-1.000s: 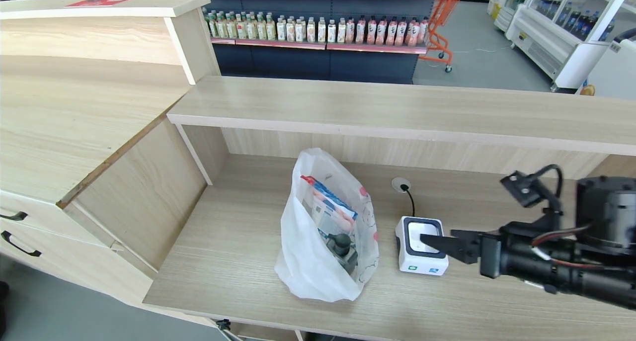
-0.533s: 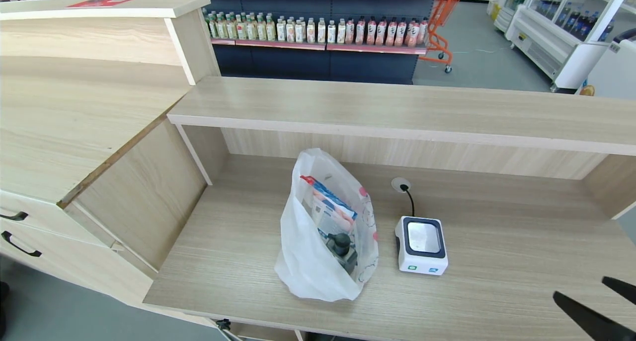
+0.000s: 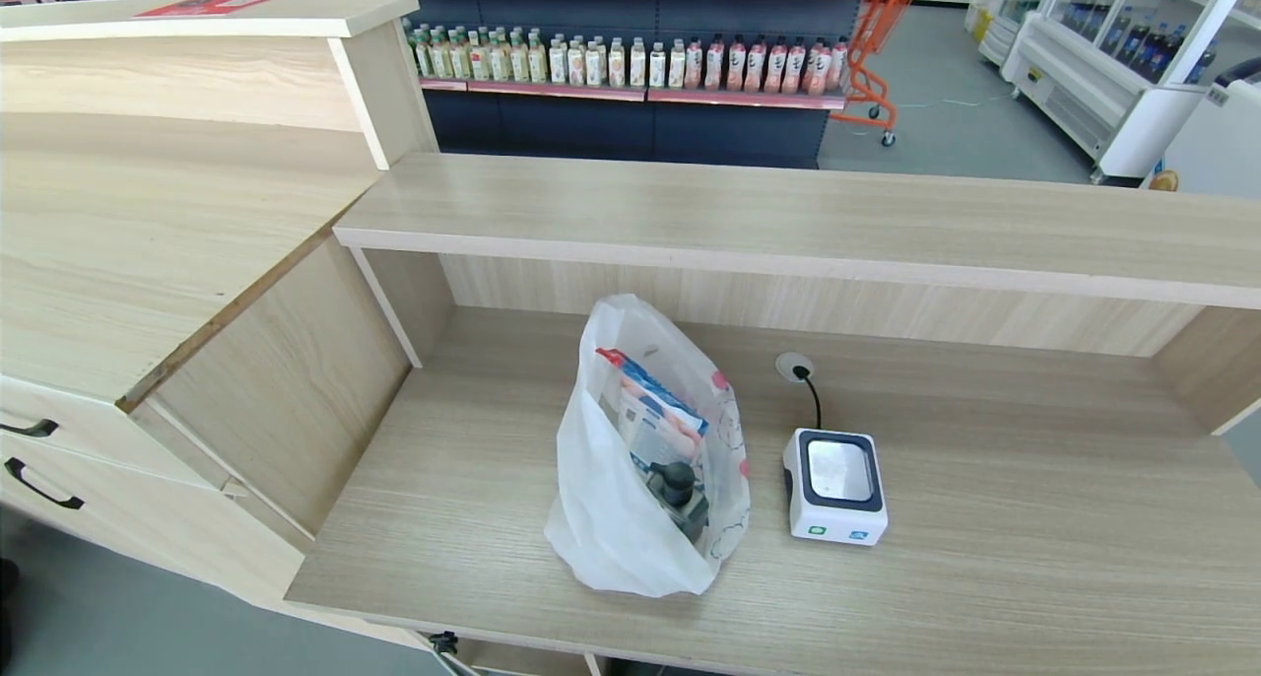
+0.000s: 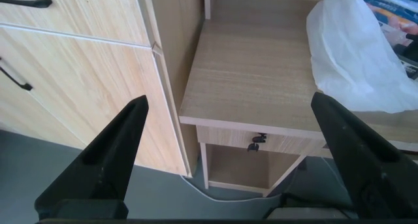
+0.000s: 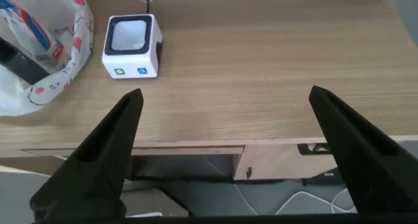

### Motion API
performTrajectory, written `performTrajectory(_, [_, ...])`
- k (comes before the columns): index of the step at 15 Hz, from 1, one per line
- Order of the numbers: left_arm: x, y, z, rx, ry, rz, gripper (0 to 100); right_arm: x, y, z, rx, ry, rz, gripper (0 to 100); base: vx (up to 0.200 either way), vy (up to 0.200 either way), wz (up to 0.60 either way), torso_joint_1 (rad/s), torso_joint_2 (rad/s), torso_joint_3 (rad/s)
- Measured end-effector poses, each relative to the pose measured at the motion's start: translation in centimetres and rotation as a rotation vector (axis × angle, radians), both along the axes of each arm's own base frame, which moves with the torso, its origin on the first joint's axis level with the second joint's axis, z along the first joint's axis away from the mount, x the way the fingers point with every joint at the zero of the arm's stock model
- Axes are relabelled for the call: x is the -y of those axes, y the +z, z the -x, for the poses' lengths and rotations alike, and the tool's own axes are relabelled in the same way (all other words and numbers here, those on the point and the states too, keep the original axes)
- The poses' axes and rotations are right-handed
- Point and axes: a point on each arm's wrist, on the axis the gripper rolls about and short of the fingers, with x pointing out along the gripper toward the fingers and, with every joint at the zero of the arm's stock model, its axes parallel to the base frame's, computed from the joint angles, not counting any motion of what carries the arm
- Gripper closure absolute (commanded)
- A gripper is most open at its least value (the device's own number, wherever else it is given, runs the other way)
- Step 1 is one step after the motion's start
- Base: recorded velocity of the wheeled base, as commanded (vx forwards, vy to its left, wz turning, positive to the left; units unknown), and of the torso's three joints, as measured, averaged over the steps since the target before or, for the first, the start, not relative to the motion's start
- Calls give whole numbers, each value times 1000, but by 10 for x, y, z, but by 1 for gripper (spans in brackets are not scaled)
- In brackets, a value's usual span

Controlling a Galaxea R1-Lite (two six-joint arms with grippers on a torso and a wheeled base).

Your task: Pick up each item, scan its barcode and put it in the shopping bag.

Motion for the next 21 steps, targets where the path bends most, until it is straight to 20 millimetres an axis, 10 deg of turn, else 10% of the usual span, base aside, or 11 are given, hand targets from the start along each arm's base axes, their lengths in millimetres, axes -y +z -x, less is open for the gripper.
performTrajectory(1, [0, 0, 0, 0, 0, 0, 0, 0, -1, 1, 18, -2, -1, 100, 0, 0, 0, 0, 0, 0])
performTrajectory(21, [0, 0, 0, 0, -1, 1, 0, 0, -3, 4, 43, -4, -18, 100, 0, -80, 0, 1, 1, 1])
